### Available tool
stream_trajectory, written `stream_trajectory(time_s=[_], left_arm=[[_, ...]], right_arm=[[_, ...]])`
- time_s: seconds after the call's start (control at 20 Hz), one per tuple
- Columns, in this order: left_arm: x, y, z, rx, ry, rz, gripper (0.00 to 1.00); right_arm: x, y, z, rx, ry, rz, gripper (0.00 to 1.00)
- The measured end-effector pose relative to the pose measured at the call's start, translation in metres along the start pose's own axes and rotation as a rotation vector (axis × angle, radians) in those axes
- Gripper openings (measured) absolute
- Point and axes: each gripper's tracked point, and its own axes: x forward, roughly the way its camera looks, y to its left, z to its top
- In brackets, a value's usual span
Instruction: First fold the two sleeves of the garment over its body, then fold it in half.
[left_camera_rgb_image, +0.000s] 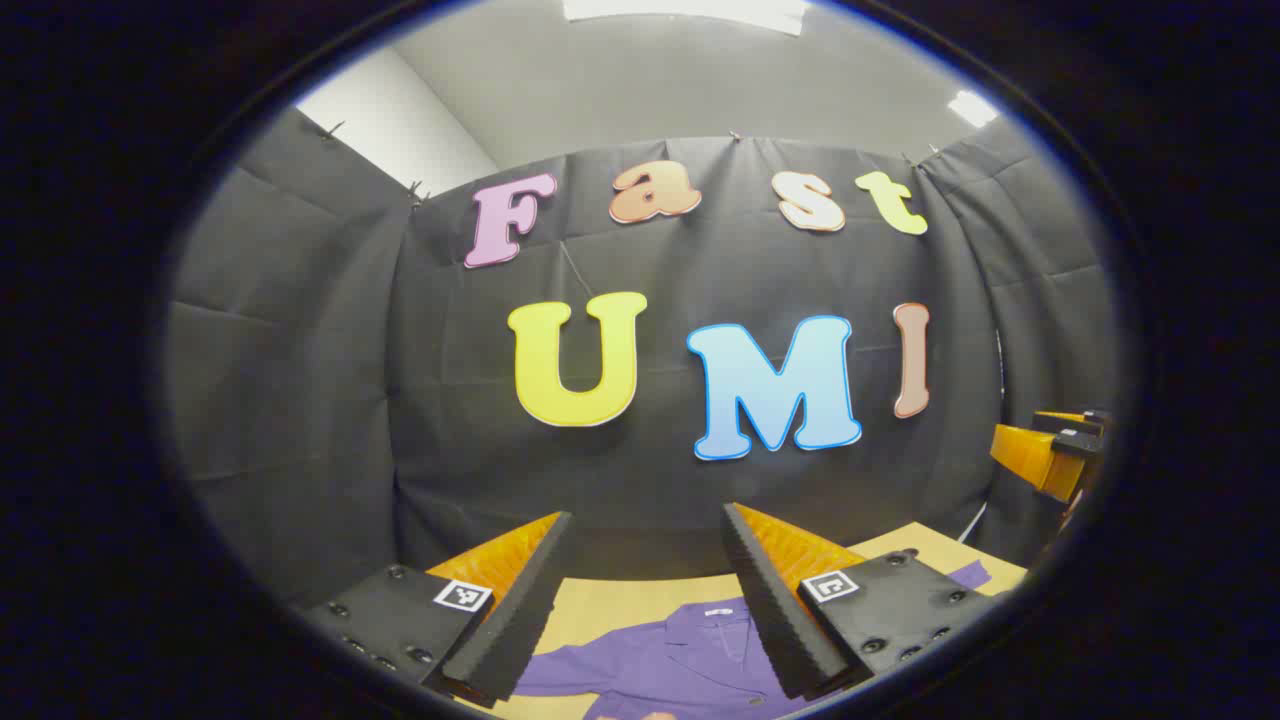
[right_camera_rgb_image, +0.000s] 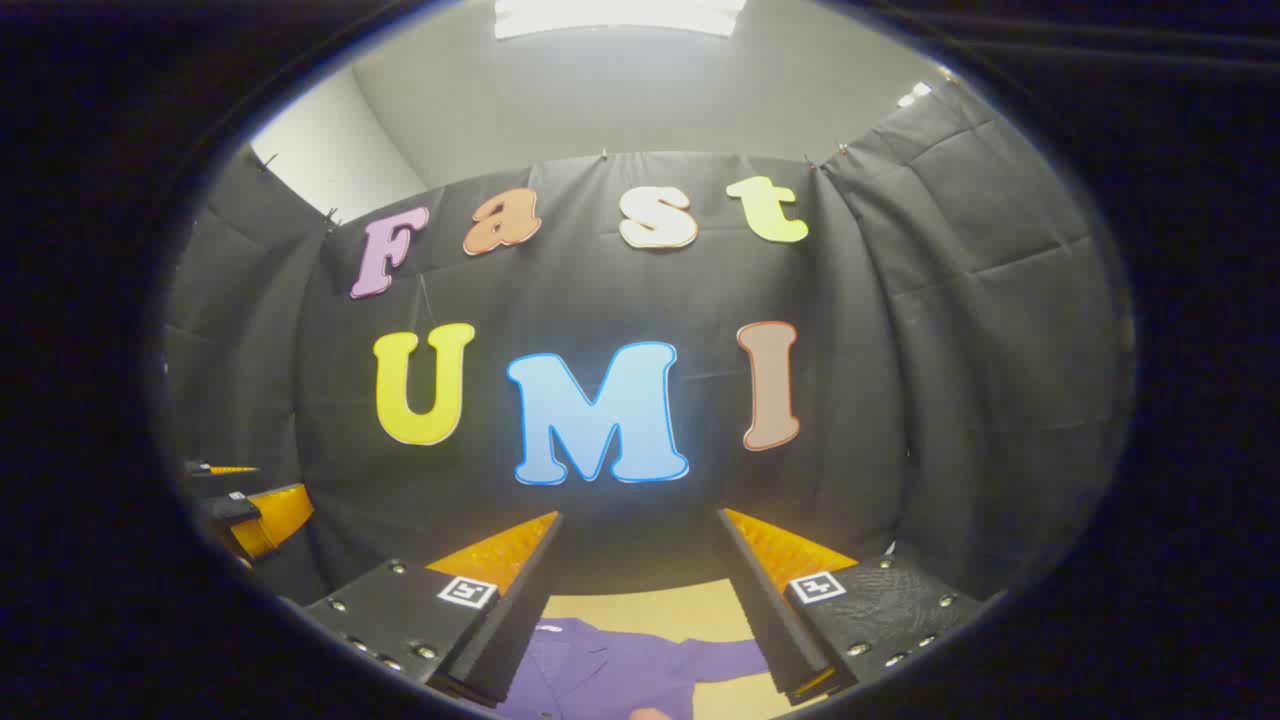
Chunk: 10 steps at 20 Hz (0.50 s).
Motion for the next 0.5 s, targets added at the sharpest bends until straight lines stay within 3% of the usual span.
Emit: stream_trajectory(time_s=[0.5], left_arm=[[0.003,-0.002,-0.009,0.002,0.022,0.031,1.0]], right_arm=[[0.016,-0.015,-0.024,-0.029,0.079,-0.019,0.9]])
